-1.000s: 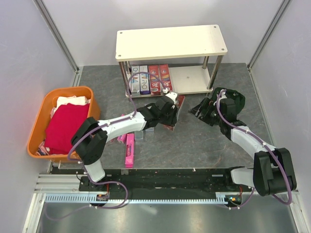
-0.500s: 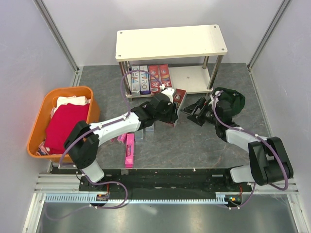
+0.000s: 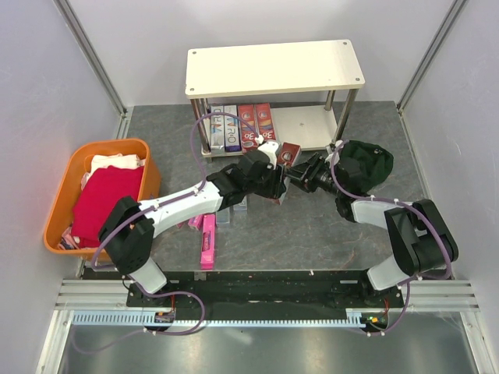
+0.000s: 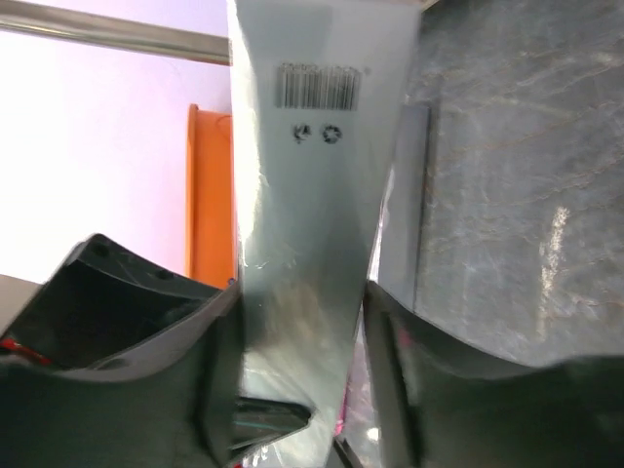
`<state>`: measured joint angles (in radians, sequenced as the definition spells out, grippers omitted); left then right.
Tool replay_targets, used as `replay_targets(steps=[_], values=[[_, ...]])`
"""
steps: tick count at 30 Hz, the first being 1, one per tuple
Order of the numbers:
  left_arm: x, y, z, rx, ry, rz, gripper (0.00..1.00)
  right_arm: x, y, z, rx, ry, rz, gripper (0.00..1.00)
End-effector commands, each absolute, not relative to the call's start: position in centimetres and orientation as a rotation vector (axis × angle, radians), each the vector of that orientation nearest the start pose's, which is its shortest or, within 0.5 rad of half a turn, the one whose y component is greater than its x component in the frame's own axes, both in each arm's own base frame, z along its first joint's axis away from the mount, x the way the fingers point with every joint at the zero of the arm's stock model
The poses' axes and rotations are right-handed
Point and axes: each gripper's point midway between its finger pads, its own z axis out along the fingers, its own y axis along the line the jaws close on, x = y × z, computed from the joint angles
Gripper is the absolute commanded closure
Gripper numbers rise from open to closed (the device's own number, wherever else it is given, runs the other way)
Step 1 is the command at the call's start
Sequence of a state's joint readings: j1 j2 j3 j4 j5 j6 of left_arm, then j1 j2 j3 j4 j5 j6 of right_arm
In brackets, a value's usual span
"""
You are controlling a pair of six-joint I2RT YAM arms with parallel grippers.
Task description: Place and organize the toothpastes onto the shelf
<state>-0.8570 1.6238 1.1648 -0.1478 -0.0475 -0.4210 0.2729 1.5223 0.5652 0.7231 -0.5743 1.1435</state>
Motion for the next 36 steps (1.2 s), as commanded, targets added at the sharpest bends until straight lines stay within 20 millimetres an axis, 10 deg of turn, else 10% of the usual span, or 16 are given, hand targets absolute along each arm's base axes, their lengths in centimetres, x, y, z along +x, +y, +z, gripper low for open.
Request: replay_targets(steps=[1, 13, 36], values=[[30.3, -36.4, 18.5, 0.427, 2.091, -0.744, 0.52, 35.3, 23.5, 17.8, 0.354, 1.888, 1.539, 0.52], [31.9, -32.8, 17.5, 0.376, 2.111, -0.586, 0.02, 36.4, 23.2, 17.5, 0.279, 1.952, 1.399, 0.67], [34.4, -22.4, 19.4, 0.148, 2.068, -0.580, 0.00, 44.1, 22.6, 16.8, 0.061, 2.140, 1.055, 0.72]])
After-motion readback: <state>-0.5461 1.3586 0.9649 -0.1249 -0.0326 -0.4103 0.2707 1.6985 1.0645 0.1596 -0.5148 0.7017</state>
